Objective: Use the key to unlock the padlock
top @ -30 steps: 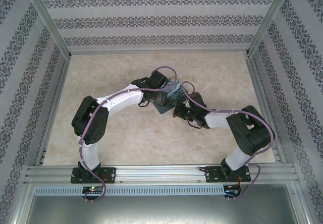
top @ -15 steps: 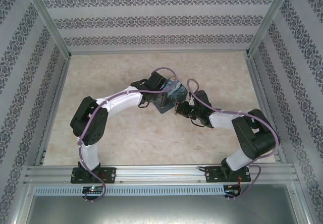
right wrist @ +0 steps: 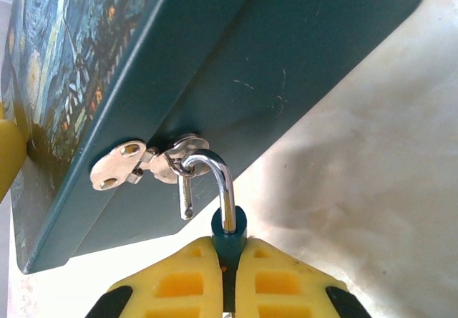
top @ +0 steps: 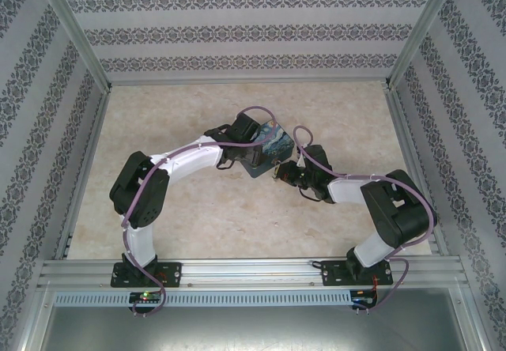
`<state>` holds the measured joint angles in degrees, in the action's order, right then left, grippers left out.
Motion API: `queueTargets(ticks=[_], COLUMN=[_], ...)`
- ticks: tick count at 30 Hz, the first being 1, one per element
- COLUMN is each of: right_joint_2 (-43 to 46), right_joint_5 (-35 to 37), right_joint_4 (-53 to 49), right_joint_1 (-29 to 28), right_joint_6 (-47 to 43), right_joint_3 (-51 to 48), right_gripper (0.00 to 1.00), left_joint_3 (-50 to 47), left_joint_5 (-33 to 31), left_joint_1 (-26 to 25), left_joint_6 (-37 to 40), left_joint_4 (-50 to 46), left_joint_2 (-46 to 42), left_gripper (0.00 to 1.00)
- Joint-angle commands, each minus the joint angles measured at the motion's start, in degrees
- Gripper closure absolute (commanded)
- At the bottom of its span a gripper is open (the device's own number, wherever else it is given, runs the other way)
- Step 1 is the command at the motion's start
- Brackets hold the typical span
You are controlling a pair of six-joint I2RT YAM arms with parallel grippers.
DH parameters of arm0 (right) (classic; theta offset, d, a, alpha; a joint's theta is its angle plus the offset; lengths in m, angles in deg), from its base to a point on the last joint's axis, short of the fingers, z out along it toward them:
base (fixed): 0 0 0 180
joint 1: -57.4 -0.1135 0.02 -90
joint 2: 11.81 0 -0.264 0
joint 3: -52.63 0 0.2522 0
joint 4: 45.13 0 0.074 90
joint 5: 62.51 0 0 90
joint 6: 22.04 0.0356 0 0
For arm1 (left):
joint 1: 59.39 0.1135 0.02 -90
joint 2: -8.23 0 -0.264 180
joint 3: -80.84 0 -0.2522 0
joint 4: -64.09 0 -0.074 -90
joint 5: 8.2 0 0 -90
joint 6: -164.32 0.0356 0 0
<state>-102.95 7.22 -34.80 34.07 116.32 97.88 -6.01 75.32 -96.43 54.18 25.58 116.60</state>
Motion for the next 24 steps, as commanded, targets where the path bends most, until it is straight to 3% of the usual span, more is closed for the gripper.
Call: queueTargets(ticks=[1,24], right_joint_2=[-0.6,-3.7], right_joint_5=[2.6,8.6], right_joint_4=[2.3,12.4], right_joint_1=[1.0,2.7], right_joint_6=[1.5,10.7], right_joint_3=[-0.9,-2.3], right_gripper=[1.0,1.0], left_joint_3=[-2.9,-2.8], left_joint_5=[-0.3,0.3], left_joint_1=[-0.1,-0.1], left_joint_6=[0.5,0.1], left_joint_4=[-6.0,-6.2], left_joint_2=[2.5,3.2], left_gripper=[0.22,0.23])
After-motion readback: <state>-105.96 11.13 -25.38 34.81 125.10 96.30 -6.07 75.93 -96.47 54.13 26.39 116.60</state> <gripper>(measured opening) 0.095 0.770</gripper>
